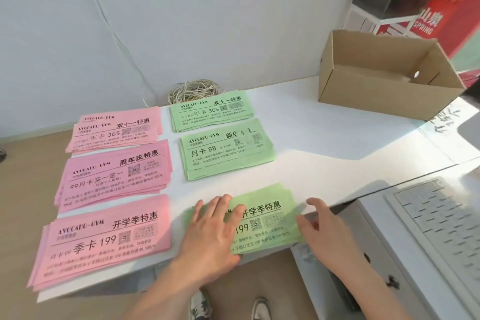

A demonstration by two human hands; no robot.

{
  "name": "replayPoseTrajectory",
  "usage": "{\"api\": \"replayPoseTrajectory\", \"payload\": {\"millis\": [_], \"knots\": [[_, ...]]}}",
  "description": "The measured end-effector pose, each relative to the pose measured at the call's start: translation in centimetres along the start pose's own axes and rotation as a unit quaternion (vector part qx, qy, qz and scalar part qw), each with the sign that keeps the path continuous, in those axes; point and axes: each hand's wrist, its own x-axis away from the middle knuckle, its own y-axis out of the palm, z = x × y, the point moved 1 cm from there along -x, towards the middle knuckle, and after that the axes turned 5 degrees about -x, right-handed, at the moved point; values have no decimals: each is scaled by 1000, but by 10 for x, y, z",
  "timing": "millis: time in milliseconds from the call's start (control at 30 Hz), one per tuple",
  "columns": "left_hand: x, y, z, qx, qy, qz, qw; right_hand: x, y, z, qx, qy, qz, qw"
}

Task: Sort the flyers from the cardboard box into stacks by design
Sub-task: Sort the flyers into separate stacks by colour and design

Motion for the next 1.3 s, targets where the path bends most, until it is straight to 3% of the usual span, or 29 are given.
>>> {"api": "replayPoseTrajectory", "payload": {"millis": [167,333,467,533,600,667,733,767,933,1033,1133,1300], "knots": [[9,-4,5,30,-5,22,999,-5,7,0,-160,44,-14,986],[11,-5,1,64,-4,29,998,-9,7,-7,-282,35,-57,957],[10,-1,-6,76,-19,3,997,-25,3,-14,-308,16,-91,947],[10,-8,-12,133,-64,39,988,-34,-6,-16,-317,-15,-77,945],[11,-16,-20,288,-163,151,932,-41,-15,-16,-346,-39,-63,935],[10,-19,-28,480,-264,206,811,-47,-21,-15,-369,-62,-50,926],[5,-21,-26,656,-257,177,687,-52,-24,-15,-394,-90,-39,914],[3,-23,-23,692,-232,183,659,-55,-24,-16,-410,-105,-34,905],[-7,-33,-19,631,-201,318,679,-64,-23,-21,-410,-188,-19,892],[-11,-26,-19,653,-171,301,673,-67,-12,-16,-373,-223,-17,901],[-16,-18,-17,684,-171,282,651,-65,1,-15,-459,-204,-19,864],[-28,-17,-7,657,-225,357,624,-65,13,-29,-471,-176,89,859]]}}
